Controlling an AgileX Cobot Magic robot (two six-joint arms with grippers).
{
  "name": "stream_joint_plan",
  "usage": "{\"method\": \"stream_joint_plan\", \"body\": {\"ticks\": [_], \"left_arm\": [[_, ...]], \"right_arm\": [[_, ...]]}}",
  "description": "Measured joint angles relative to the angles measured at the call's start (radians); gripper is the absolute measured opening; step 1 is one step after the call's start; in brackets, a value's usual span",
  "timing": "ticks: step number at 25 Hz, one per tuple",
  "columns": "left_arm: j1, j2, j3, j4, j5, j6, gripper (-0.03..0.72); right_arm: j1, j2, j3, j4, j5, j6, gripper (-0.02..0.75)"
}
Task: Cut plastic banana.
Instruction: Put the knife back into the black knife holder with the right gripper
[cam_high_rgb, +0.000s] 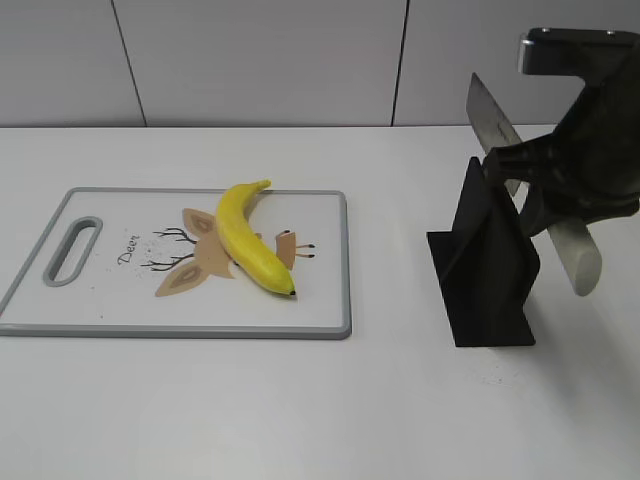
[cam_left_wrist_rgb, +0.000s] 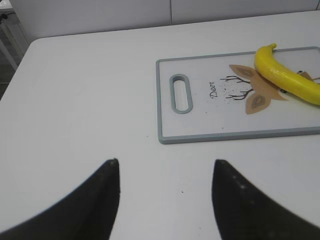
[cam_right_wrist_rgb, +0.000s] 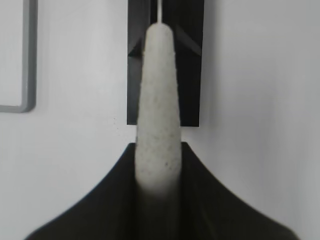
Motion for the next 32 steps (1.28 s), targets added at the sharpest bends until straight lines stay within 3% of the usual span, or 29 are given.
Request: {"method": "stream_joint_plan", "body": {"ticks": [19, 21, 26, 28, 32], "left_arm": [[0.0, 0.0, 0.0, 0.0, -0.002, 0.0, 0.554], [0.0, 0.0, 0.0, 0.0, -0.002, 0.0, 0.554], [0.0, 0.0, 0.0, 0.0, -0.002, 0.0, 0.554], [0.0, 0.0, 0.0, 0.0, -0.002, 0.0, 0.554], [0.0, 0.0, 0.0, 0.0, -0.002, 0.0, 0.554]], "right_arm": [[0.0, 0.045, 0.045, 0.01, -0.015, 0.012, 0.179], [0.0, 0.045, 0.045, 0.031, -0.024, -0.013, 0.242], [0.0, 0.045, 0.045, 0.055, -0.042, -0.037, 0.547], [0.0, 0.045, 0.045, 0.055, -0.044, -0.043, 0.598], [0.0, 0.026, 0.045, 0.055, -0.008, -0.077, 0.616]]}}
